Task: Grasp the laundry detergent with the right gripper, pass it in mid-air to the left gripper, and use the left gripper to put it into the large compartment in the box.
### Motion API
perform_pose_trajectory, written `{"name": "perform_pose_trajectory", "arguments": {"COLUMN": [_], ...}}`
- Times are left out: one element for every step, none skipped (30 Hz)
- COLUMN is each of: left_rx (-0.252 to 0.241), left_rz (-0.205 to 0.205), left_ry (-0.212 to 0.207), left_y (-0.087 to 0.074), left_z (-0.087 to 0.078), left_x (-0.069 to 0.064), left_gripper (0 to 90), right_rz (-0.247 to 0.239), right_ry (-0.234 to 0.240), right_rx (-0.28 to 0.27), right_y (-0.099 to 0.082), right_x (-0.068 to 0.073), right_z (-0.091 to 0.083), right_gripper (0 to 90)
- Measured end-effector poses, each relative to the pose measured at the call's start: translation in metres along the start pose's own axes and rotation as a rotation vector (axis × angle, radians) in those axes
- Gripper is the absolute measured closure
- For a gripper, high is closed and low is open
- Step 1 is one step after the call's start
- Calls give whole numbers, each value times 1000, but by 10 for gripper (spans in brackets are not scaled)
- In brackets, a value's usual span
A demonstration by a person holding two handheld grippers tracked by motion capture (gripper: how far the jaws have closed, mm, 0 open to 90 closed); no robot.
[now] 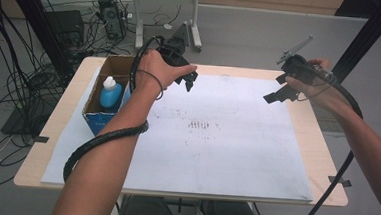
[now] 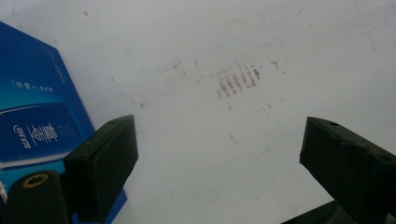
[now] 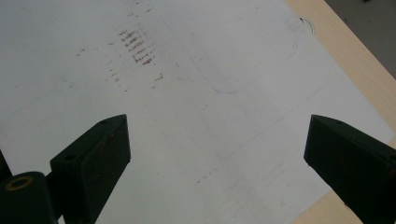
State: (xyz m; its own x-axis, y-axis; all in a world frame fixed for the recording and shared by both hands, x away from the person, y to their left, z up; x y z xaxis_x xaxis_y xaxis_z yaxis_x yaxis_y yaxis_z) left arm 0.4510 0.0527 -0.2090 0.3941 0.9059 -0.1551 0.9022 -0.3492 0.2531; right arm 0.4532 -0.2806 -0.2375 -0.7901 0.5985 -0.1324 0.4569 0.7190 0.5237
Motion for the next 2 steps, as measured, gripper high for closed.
{"name": "perform_pose_trajectory", "arguments": {"left_rx": [-1, -1], "left_rz": [3, 2], "left_ry": [0, 0], "left_y": [0, 0], "left_z": [0, 0], "left_x": [0, 0], "left_gripper": [116, 117], "right_rz": [1, 0], "right_ry": [0, -1], "right_rx": [-1, 0], "right_y": [0, 0], "right_x": [0, 0], "right_z": [0, 0], "right_gripper": [73, 72]}}
Point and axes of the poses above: each handheld gripper's, and its own axes: z roughly forward along the jaws, y roughly out of its top, x roughly to its left, the point moved 1 cm from there along z, roughly forward along the jaws, and after that the axes turned 5 degrees about -y, right-handed, at the moved point
